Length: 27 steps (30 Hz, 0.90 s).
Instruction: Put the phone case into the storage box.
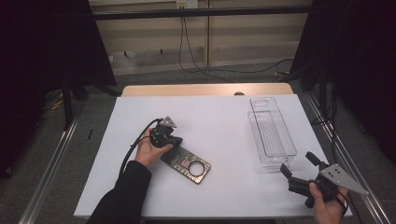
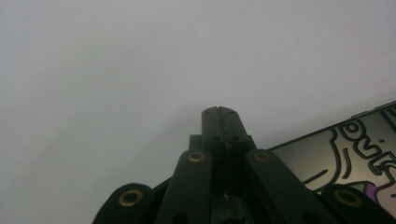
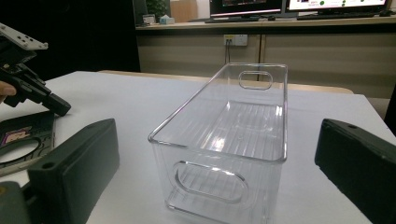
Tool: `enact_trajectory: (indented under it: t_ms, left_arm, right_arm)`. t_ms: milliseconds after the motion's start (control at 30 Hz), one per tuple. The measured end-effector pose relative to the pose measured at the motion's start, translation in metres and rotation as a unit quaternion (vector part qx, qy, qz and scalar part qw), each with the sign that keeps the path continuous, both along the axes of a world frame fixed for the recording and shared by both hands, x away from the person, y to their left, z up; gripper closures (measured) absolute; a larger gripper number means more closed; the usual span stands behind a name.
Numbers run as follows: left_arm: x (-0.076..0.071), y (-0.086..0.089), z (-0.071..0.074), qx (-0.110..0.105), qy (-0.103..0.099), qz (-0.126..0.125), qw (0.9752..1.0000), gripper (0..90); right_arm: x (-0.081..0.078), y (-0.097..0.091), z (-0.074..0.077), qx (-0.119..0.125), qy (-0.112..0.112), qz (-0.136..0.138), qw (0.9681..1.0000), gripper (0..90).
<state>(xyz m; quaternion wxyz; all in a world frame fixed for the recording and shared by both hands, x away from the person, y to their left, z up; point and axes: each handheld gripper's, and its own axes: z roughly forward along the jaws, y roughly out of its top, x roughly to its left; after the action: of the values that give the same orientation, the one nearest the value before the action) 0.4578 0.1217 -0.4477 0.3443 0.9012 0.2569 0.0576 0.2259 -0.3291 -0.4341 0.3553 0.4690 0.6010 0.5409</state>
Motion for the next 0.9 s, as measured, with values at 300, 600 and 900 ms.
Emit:
enact_trajectory:
  t_ms: [300, 600, 900]
  left_arm:
    - [-0.007, 0.007, 0.000, 0.001, -0.002, -0.003, 1.0000, 90.0]
    - [-0.012, 0.010, 0.001, 0.002, -0.003, -0.003, 1.0000, 90.0]
    - [-0.017, 0.014, 0.000, -0.001, -0.004, -0.003, 1.0000, 90.0]
  right_arm:
    - [0.000, 0.000, 0.000, 0.000, 0.000, 0.001, 1.0000, 0.0]
    - [0.000, 0.000, 0.000, -0.001, -0.002, 0.003, 1.0000, 0.0]
    - [0.000, 0.000, 0.000, -0.001, -0.001, 0.002, 1.0000, 0.0]
